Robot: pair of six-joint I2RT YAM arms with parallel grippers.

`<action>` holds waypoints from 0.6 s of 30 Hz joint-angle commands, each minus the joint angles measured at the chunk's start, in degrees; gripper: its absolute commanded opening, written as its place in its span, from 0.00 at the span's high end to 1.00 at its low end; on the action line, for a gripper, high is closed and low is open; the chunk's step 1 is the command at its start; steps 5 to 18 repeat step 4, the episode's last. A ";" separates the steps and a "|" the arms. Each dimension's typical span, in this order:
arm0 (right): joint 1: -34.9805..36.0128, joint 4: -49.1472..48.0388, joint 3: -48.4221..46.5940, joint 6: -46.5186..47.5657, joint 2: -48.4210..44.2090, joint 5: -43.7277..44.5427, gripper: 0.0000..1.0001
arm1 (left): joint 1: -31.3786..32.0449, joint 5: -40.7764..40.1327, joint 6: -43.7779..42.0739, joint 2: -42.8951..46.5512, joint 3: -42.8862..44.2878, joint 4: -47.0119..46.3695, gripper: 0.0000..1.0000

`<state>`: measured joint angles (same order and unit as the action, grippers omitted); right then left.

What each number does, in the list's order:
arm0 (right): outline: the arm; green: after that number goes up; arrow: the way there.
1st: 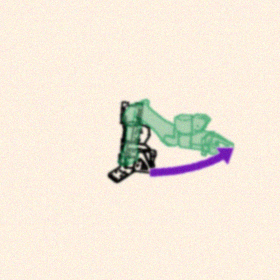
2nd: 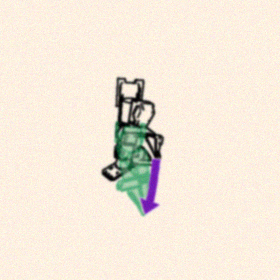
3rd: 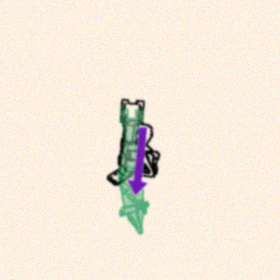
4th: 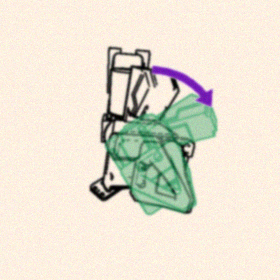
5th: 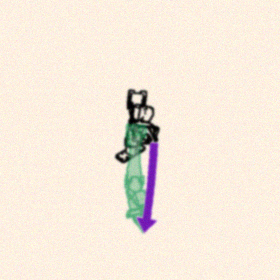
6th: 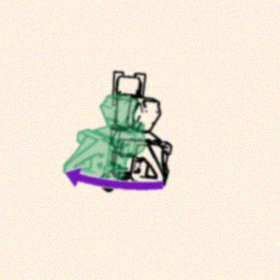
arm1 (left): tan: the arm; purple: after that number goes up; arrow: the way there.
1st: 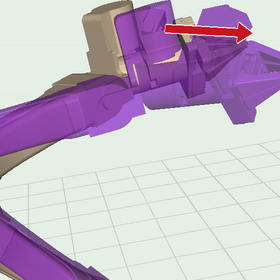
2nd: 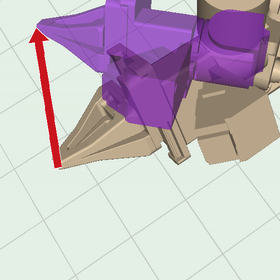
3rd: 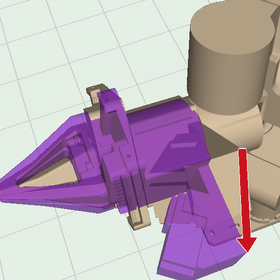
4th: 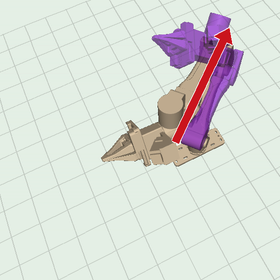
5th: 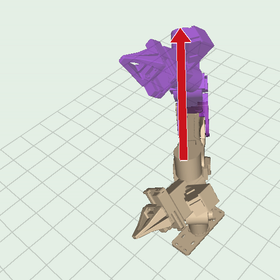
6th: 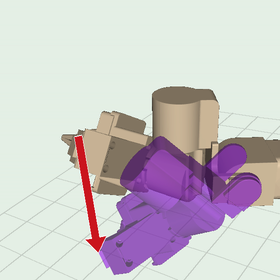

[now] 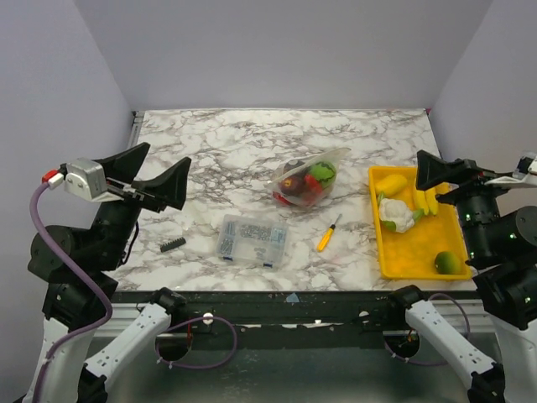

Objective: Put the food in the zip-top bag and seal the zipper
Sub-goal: Reset both arms

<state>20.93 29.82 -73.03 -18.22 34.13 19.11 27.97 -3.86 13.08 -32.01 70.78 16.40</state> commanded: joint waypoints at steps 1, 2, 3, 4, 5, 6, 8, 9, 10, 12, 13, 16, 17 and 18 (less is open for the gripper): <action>-0.06 0.26 0.18 -0.98 0.48 4.78 0.00 | -0.10 -1.27 -0.78 -0.12 -0.15 -0.96 0.02; 0.01 1.22 -0.46 -1.08 1.01 4.93 0.00 | -0.02 -1.18 -0.56 -0.11 -0.04 -0.70 0.01; -0.06 1.54 -0.82 -1.12 1.31 4.29 0.00 | -0.03 -0.95 -0.32 -0.08 -0.05 -0.58 0.01; -0.06 1.35 -0.84 -1.10 1.38 3.73 0.00 | -0.02 -0.81 -0.19 -0.08 -0.03 -0.58 0.01; -0.06 1.35 -0.84 -1.10 1.38 3.73 0.00 | -0.02 -0.81 -0.19 -0.08 -0.03 -0.58 0.01; -0.06 1.35 -0.84 -1.10 1.38 3.73 0.00 | -0.02 -0.81 -0.19 -0.08 -0.03 -0.58 0.01; -0.06 1.35 -0.84 -1.10 1.38 3.73 0.00 | -0.02 -0.81 -0.19 -0.08 -0.03 -0.58 0.01; -0.06 1.35 -0.84 -1.10 1.38 3.73 0.00 | -0.02 -0.81 -0.19 -0.08 -0.03 -0.58 0.01; -0.06 1.35 -0.84 -1.10 1.38 3.73 0.00 | -0.02 -0.81 -0.19 -0.08 -0.03 -0.58 0.01; -0.06 1.35 -0.84 -1.10 1.38 3.73 0.00 | -0.02 -0.81 -0.19 -0.08 -0.03 -0.58 0.01; -0.06 1.35 -0.84 -1.10 1.38 3.73 0.00 | -0.02 -0.81 -0.19 -0.08 -0.03 -0.58 0.01; -0.06 1.35 -0.84 -1.10 1.38 3.73 0.00 | -0.02 -0.81 -0.19 -0.08 -0.03 -0.58 0.01; -0.06 1.35 -0.84 -1.10 1.38 3.73 0.00 | -0.02 -0.81 -0.19 -0.08 -0.03 -0.58 0.01; -0.06 1.35 -0.84 -1.10 1.38 3.73 0.00 | -0.02 -0.81 -0.19 -0.08 -0.03 -0.58 0.01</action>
